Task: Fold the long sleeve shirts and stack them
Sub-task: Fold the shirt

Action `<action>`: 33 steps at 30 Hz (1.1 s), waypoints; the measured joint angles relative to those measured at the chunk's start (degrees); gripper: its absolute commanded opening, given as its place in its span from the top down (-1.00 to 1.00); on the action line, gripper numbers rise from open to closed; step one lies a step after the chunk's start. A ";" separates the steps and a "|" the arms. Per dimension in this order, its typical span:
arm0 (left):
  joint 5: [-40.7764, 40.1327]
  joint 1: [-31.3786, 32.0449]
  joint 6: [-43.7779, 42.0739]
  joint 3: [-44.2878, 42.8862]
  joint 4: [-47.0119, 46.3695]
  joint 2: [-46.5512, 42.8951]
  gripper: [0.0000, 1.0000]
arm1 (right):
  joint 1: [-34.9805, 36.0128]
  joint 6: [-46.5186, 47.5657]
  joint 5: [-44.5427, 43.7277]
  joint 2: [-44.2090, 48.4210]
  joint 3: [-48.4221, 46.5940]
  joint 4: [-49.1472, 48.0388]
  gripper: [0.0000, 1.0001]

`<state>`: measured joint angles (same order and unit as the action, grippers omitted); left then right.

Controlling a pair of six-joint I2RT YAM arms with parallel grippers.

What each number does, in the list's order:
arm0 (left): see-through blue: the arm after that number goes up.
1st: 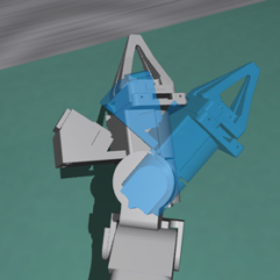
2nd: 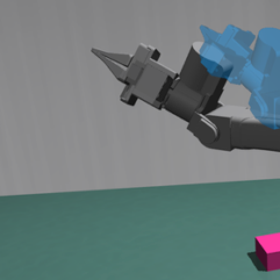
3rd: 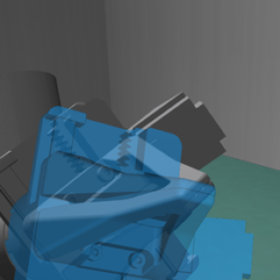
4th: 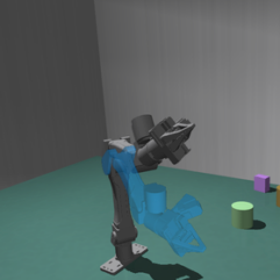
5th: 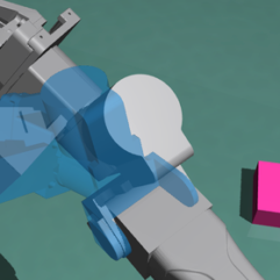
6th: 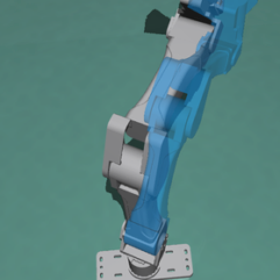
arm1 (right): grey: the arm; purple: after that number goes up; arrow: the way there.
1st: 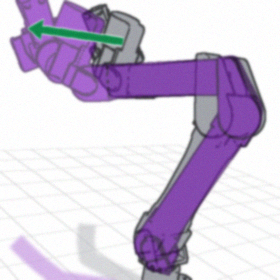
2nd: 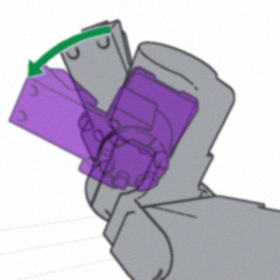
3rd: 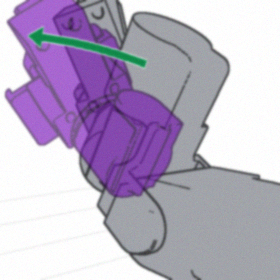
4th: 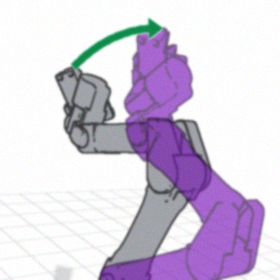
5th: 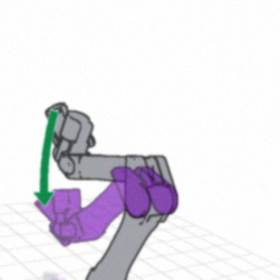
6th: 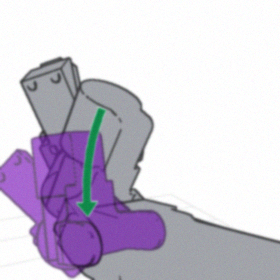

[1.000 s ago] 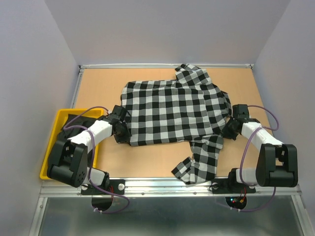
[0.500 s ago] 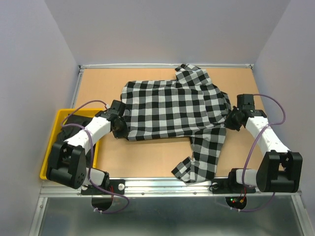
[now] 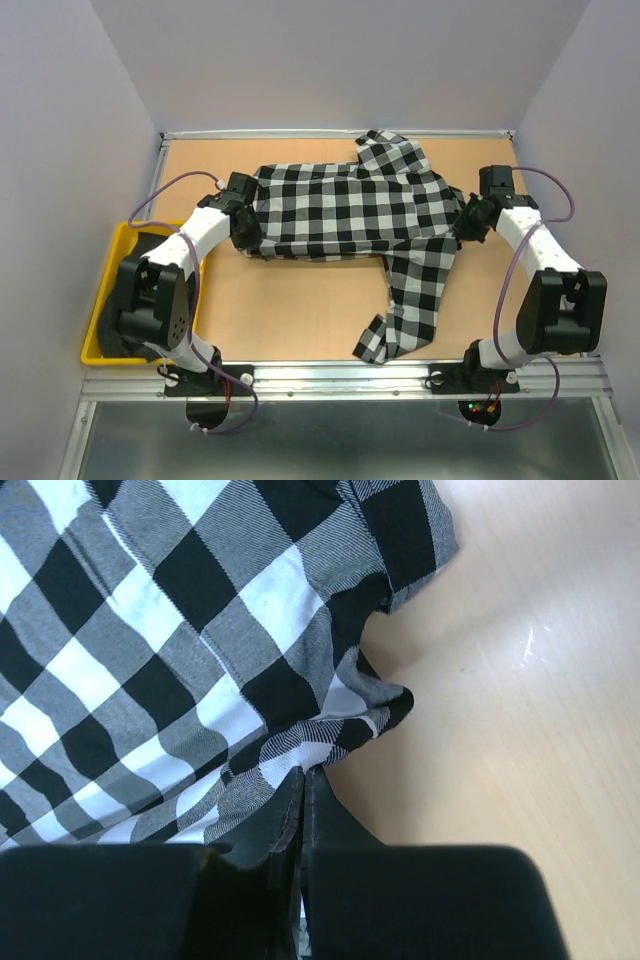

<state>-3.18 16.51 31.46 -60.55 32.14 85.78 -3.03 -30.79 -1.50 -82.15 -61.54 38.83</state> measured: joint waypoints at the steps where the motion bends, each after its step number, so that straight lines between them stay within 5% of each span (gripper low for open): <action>1: -0.20 -0.13 -0.31 -1.01 -0.42 1.68 0.93 | 0.00 0.15 0.07 -1.05 -0.39 -0.17 0.99; 9: -1.01 -0.24 -1.46 -9.40 -1.64 13.62 0.90 | 0.00 0.52 -0.24 -5.84 -1.27 -0.92 0.99; 16: -1.97 -0.24 -2.54 -17.35 -2.10 18.82 0.68 | 0.00 0.50 -1.20 -9.03 -1.77 -3.08 0.91; 33: -1.29 -0.22 -3.82 -13.11 -1.44 16.17 0.74 | 0.00 0.57 -1.95 -12.17 -2.45 -4.81 0.88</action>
<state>-4.47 16.29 27.64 -73.67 30.70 101.95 -3.03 -30.22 -3.44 -94.32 -63.99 34.02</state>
